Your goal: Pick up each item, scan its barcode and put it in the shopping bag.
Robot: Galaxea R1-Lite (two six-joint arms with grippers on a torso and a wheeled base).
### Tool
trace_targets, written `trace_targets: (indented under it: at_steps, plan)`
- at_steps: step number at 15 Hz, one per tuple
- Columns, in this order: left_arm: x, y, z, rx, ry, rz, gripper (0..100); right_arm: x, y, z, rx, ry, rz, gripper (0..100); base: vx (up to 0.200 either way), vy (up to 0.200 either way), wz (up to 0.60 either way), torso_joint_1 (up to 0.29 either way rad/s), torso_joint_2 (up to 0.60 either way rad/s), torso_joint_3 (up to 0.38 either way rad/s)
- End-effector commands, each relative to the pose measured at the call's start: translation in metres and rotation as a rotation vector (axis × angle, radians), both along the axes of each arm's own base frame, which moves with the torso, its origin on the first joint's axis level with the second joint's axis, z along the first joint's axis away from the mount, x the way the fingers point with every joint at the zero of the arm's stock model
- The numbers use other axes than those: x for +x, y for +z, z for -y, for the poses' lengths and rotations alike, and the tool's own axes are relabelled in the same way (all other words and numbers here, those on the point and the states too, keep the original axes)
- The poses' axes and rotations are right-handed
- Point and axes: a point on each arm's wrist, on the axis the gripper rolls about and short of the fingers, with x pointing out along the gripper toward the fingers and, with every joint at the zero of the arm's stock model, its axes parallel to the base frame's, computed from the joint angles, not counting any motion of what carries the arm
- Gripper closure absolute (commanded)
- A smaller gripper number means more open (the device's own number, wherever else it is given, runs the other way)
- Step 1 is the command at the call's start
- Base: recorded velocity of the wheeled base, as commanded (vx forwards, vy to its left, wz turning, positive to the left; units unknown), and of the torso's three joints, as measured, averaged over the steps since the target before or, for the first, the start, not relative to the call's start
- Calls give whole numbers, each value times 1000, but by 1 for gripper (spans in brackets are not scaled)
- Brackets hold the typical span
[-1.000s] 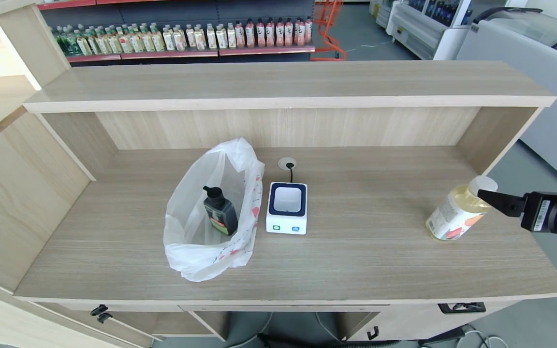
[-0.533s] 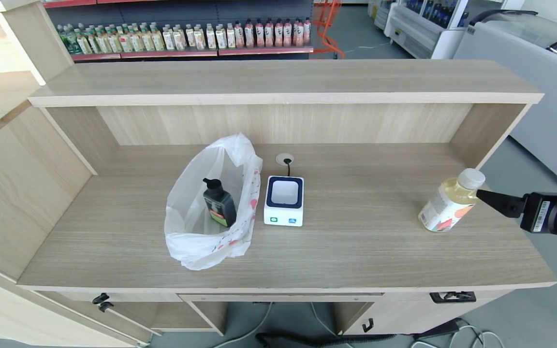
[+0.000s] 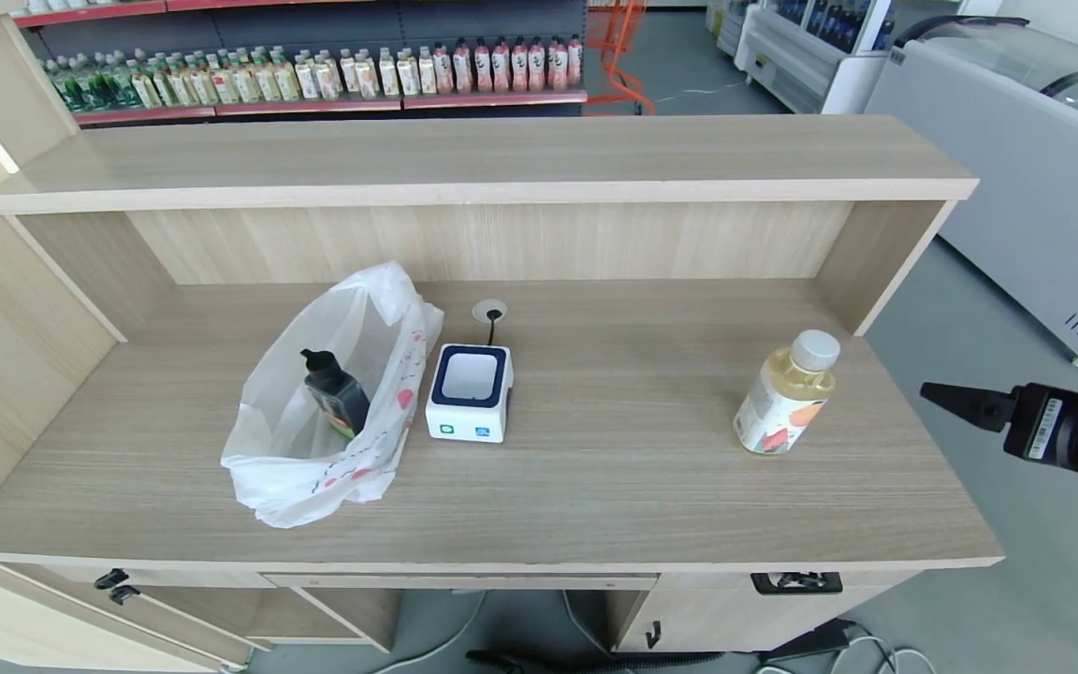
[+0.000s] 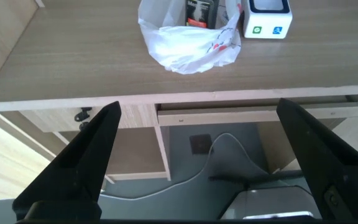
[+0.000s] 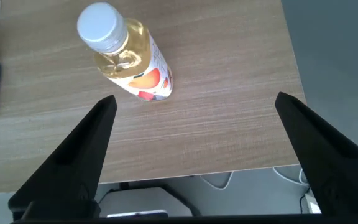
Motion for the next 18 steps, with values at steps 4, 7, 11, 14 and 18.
trace_targets:
  at_steps: [4, 7, 11, 14, 18]
  plan:
    - [0, 0, 0, -1, 0, -2, 0, 11, -13, -18, 69, 63, -67, 0, 0, 0, 0, 0, 0, 0]
    - [0, 0, 0, -1, 0, -2, 0, 40, -28, -30, 60, 94, -65, 0, 0, 0, 0, 0, 0, 0]
    - [0, 0, 0, 0, 0, -2, 0, 53, -45, -47, 52, 134, -75, 0, 0, 0, 0, 0, 0, 0]
    - [0, 0, 0, -1, 0, -2, 0, 72, -66, -53, 54, 144, -77, 0, 0, 0, 0, 0, 0, 0]
    - [0, 0, 0, -1, 0, -2, 0, 89, -76, -64, 47, 175, -41, 0, 0, 0, 0, 0, 0, 0]
